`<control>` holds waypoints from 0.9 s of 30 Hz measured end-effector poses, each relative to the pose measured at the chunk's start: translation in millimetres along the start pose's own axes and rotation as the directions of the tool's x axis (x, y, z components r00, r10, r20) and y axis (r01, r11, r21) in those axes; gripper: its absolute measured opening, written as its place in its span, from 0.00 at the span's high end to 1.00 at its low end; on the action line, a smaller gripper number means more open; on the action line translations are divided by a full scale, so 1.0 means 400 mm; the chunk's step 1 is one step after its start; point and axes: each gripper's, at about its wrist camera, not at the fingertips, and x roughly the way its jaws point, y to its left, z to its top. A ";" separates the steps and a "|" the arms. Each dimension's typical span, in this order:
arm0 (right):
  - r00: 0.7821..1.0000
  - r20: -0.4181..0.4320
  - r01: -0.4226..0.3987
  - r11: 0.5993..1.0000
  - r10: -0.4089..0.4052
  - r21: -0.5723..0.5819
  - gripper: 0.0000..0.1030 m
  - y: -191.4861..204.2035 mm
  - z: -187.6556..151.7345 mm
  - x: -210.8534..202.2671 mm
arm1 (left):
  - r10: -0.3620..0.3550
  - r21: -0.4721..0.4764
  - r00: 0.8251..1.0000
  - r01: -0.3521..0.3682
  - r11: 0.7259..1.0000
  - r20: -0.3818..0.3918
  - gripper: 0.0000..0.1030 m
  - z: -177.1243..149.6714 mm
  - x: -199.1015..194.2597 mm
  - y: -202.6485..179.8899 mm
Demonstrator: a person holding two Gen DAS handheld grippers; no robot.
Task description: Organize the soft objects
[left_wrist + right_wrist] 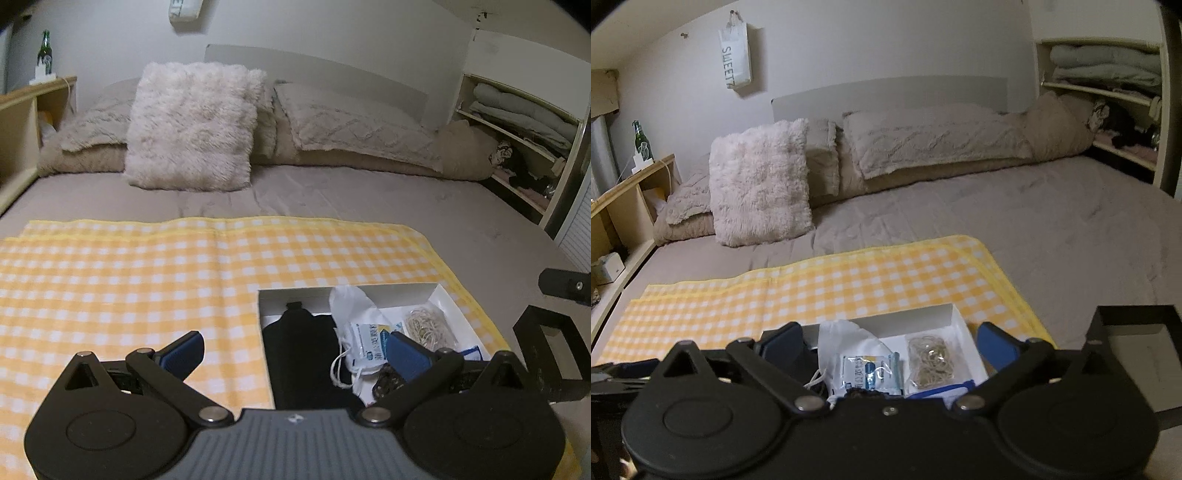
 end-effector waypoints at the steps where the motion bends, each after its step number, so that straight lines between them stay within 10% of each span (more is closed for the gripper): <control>1: 1.000 0.003 0.004 1.000 -0.004 -0.009 0.00 0.002 -0.003 -0.011 | 0.005 0.005 1.000 -0.005 1.000 0.002 0.00 -0.002 -0.015 0.003; 27: 0.993 0.115 -0.016 0.990 0.032 -0.139 0.00 0.061 -0.173 -0.300 | 0.134 0.084 0.976 -0.150 0.985 0.173 0.00 -0.130 -0.355 -0.030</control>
